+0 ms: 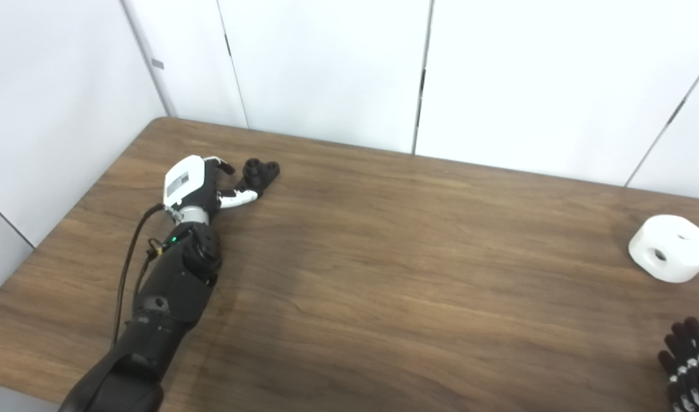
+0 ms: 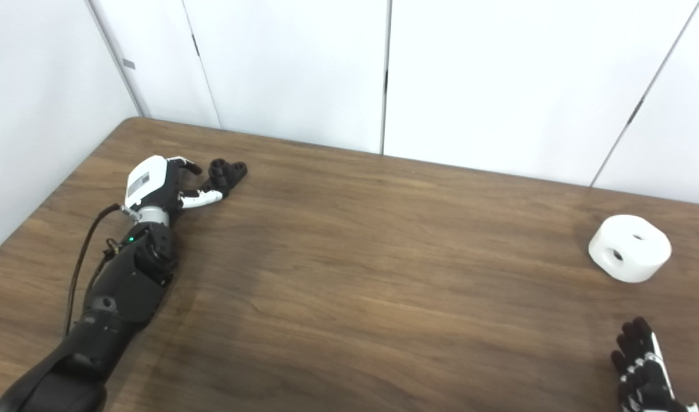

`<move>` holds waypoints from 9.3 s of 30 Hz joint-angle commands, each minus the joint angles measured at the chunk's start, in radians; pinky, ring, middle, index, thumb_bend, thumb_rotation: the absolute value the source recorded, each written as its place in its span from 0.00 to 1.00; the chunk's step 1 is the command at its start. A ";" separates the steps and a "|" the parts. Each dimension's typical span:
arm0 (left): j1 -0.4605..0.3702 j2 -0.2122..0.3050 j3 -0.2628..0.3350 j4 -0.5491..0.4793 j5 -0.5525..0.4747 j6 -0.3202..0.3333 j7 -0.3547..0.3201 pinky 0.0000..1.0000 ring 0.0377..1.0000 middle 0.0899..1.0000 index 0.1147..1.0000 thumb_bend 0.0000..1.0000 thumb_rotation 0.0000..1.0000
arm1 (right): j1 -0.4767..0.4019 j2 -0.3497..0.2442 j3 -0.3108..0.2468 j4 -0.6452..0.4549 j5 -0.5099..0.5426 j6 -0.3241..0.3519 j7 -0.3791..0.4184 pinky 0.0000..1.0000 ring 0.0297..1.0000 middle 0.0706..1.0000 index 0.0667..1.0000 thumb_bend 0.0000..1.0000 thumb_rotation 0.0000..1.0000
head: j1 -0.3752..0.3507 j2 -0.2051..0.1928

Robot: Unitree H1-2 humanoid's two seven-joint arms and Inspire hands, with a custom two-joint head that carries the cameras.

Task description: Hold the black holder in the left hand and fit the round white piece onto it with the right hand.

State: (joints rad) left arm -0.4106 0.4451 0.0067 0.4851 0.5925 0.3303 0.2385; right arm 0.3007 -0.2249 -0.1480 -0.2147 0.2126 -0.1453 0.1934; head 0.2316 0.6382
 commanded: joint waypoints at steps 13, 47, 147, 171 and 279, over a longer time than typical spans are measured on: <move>-0.071 0.044 -0.030 0.052 -0.017 -0.036 0.039 0.91 0.90 0.83 0.58 0.87 0.29 | 0.019 0.009 0.006 -0.010 0.018 -0.007 0.001 1.00 1.00 0.99 1.00 0.64 0.92 | -0.002 0.007; -0.034 0.031 -0.042 0.036 -0.077 -0.147 0.069 0.82 0.85 0.72 0.42 0.52 0.05 | 0.031 -0.002 0.002 -0.039 0.015 0.009 -0.003 1.00 1.00 0.99 1.00 0.60 0.99 | -0.010 0.028; 0.445 0.012 -0.415 -0.672 0.255 -0.400 -0.458 0.88 0.87 0.79 0.43 0.51 0.06 | -0.310 -0.016 0.048 -0.246 -0.786 0.527 -0.213 1.00 1.00 0.99 0.99 0.82 0.51 | -0.542 0.069; 0.464 0.043 -0.359 -0.621 0.219 -0.477 -0.429 0.88 0.87 0.79 0.43 0.51 0.06 | -0.626 -0.182 0.109 0.068 -0.897 0.602 -0.164 1.00 1.00 1.00 0.94 0.87 0.36 | -0.642 0.059; 0.471 -0.047 -0.390 -0.696 0.276 -0.380 -0.490 0.89 0.88 0.80 0.43 0.51 0.06 | -0.504 -0.170 0.238 -0.202 -0.783 0.587 0.005 0.99 0.91 0.80 0.45 0.52 0.14 | -0.384 0.118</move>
State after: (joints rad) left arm 0.0336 0.3876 -0.3605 -0.2422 0.7999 -0.1032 -0.1741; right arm -0.1914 -0.3941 0.0928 -0.3639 -0.5764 0.4424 0.1945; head -0.1626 0.7517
